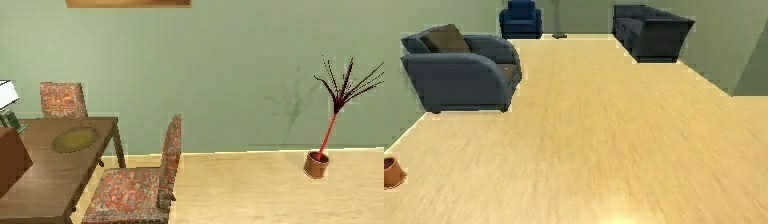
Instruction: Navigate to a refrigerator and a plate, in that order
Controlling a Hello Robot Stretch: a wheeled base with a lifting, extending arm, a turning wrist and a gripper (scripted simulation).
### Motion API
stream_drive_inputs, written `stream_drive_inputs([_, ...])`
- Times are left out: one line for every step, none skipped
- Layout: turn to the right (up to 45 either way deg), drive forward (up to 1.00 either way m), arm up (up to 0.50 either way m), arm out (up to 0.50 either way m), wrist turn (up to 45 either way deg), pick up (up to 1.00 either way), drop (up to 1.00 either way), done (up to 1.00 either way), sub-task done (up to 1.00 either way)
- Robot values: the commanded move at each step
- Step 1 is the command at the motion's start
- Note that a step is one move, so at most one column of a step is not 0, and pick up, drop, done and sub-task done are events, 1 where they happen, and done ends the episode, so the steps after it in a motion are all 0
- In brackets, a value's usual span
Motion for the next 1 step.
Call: stream_drive_inputs([-33.0,0.00,0.00,0.00,0.0,0.00,0.00,0.00,0.00])
